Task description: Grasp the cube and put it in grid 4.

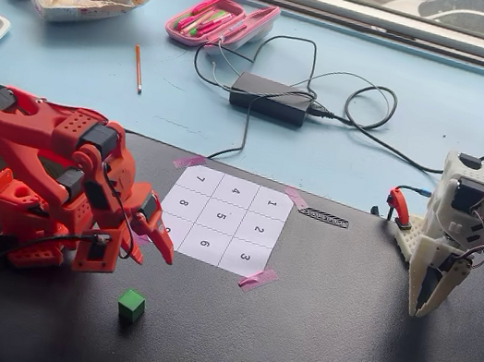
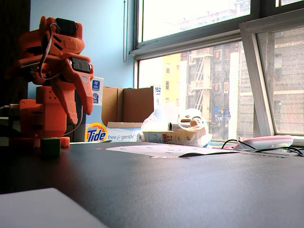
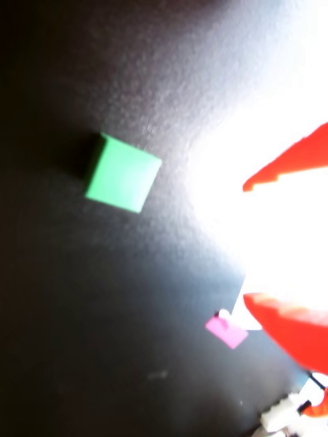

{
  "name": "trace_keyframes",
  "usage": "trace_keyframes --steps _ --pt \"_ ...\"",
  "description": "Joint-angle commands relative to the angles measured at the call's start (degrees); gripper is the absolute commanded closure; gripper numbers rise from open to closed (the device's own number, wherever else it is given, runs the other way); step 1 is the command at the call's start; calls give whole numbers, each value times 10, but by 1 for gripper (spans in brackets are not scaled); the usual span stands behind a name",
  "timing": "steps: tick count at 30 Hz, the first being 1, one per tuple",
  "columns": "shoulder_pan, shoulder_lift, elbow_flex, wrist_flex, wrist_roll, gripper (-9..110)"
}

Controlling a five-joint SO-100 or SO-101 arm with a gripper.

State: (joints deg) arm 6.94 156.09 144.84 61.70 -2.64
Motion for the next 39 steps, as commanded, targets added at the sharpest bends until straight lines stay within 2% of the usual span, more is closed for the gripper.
trace_keyframes --steps 1,18,37,39 --pt "12 -42 -66 19 11 78" --pt "112 -347 -170 -13 41 76" --pt "124 -431 -174 -31 37 76" --pt "128 -434 -173 -33 36 80"
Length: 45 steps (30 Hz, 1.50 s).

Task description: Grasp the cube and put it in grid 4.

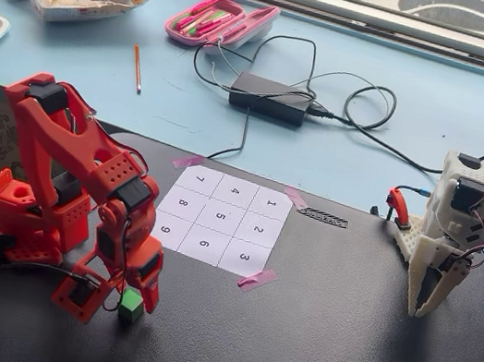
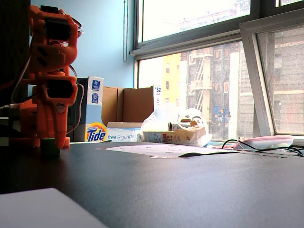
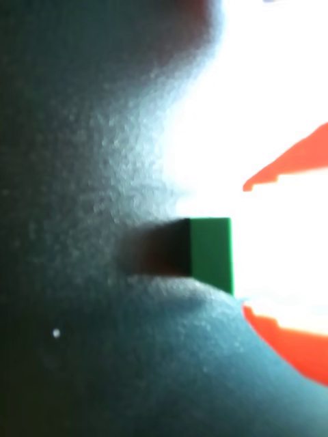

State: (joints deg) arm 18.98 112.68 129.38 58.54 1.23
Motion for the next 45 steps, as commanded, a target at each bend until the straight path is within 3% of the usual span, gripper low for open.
trace_keyframes --steps 1,17,19,23,33,45 --pt "11 -3 -19 -1 -3 80" --pt "50 -15 -69 30 -19 79" --pt "54 -17 -66 25 -31 91" --pt "53 -18 -56 16 -53 101" --pt "41 -18 -52 9 -59 101" --pt "-44 9 -250 173 -36 101"
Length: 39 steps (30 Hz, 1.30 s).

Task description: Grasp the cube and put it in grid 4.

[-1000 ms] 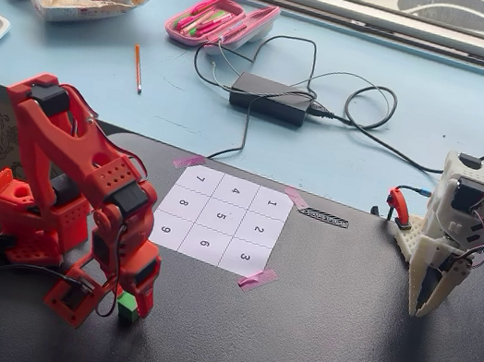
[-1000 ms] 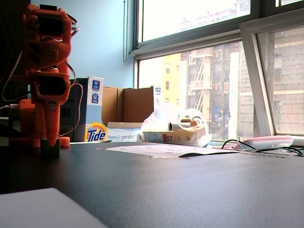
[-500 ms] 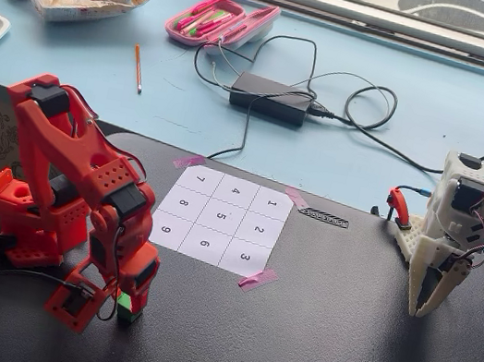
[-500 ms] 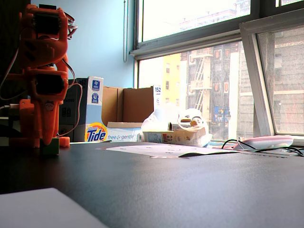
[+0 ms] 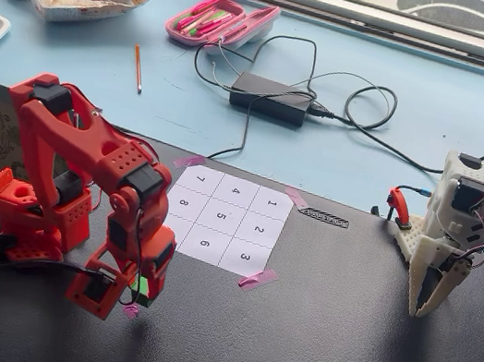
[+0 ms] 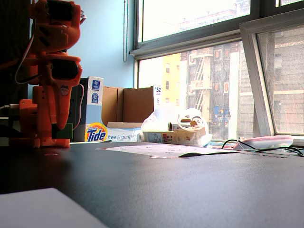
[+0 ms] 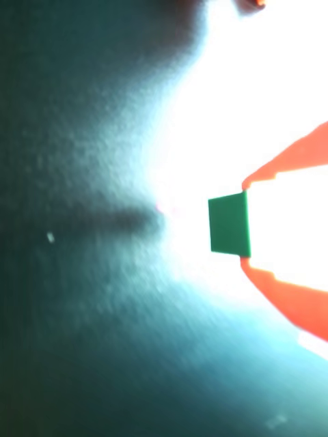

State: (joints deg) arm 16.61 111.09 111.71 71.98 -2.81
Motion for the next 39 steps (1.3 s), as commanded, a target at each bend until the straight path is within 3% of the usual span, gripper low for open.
trace_keyframes --steps 1,17,39 --pt "-32 23 -99 55 6 101" --pt "-255 -153 -476 219 48 101" --pt "-558 -355 -650 210 53 101"
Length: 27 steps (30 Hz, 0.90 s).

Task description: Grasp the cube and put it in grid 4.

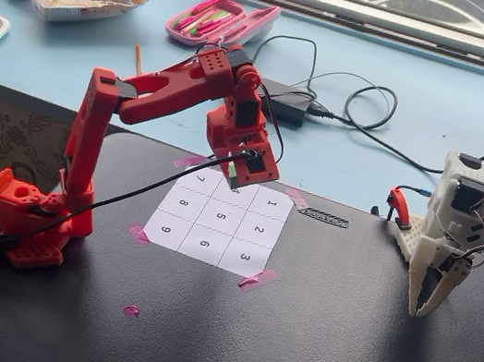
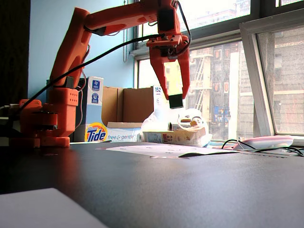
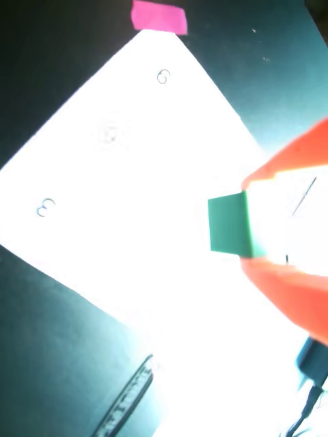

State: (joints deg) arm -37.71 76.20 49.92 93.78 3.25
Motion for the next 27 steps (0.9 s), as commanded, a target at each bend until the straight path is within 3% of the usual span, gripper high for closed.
trace_keyframes --steps 1,14,27 --pt "-21 -18 -36 -11 -8 101" --pt "-82 -194 -186 -14 -3 101" --pt "-109 -258 -196 -33 -3 99"
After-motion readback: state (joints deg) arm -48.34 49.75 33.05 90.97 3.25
